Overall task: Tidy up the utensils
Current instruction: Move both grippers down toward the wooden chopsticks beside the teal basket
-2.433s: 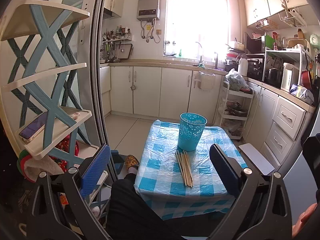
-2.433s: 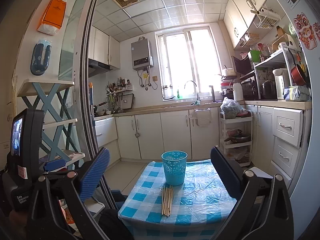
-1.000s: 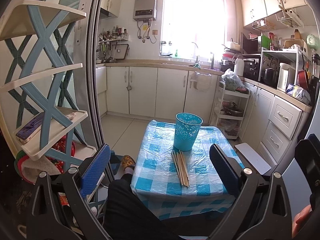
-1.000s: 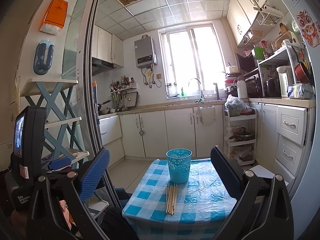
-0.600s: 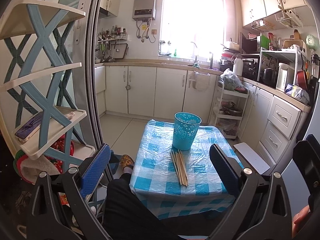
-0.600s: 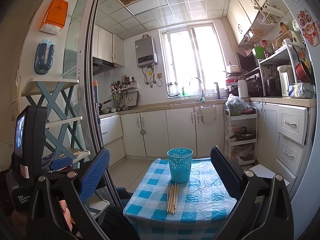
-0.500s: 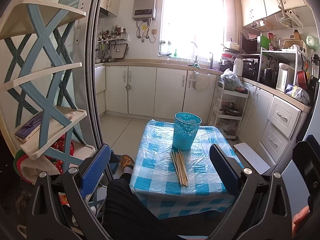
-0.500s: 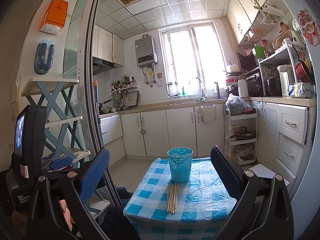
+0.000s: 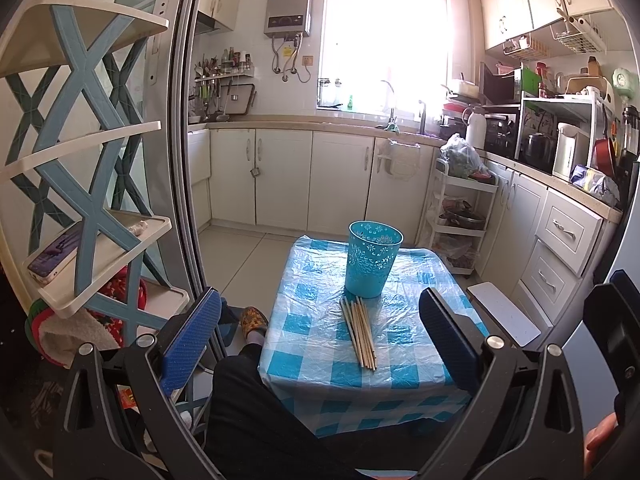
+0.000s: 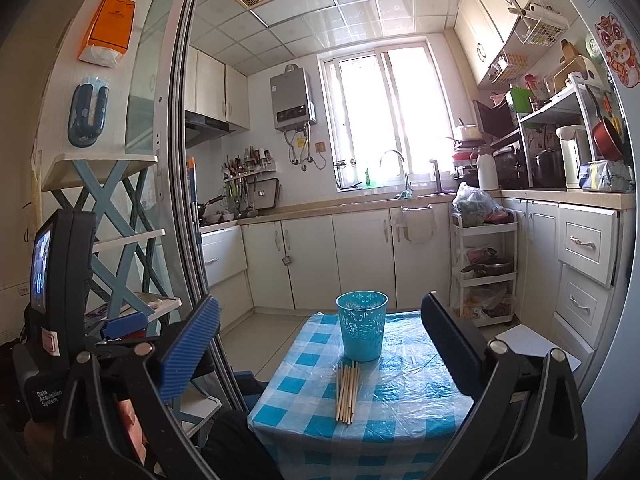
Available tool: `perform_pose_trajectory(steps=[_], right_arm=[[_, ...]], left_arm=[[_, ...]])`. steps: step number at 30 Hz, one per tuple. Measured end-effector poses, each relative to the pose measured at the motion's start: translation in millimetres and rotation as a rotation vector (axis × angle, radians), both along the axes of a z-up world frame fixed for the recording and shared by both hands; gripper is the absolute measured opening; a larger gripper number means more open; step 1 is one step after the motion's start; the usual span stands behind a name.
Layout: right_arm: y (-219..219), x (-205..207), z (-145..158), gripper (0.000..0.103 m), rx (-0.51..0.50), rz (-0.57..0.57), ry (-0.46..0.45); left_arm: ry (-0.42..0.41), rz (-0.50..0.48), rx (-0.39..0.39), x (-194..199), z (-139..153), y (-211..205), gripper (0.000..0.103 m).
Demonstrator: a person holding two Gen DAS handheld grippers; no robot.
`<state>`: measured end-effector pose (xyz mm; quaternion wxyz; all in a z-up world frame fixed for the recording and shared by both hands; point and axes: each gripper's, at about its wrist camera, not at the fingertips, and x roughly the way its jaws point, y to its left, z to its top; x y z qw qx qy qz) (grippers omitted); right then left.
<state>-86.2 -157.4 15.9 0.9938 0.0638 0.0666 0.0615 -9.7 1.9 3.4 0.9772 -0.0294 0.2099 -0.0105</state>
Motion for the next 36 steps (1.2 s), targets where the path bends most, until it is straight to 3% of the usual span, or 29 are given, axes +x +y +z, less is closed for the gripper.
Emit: perform_pose_trajectory(steps=[9,15,18,24,27,32,36], right_arm=[[-2,14,-7,0.097,-0.005,0.000,0.030],[-13,65,-30,0.097,-0.010,-0.014,0.169],[-18,97,-46,0.097,-0.014,-0.012,0.247],[-33,171,-95,0.095,-0.014,-0.020,0.431],[-39,205,-121,0.083,-0.010,-0.015,0.508],[-42,262,-170,0.053,0.001,0.031,0.644],[-39,306,-211,0.035,-0.003,0.052,0.756]], left_arm=[[0.023,-0.007,0.006,16,-9,-2,0.095],[0.090,-0.009,0.014,55,-28,-2,0.095],[0.167,-0.007,0.010,91,-46,2,0.095],[0.282,-0.017,-0.004,153,-81,7,0.095],[0.327,-0.011,0.010,182,-100,5,0.095],[0.411,0.010,0.014,222,-131,1,0.096],[0.488,0.002,0.008,254,-160,-5,0.096]])
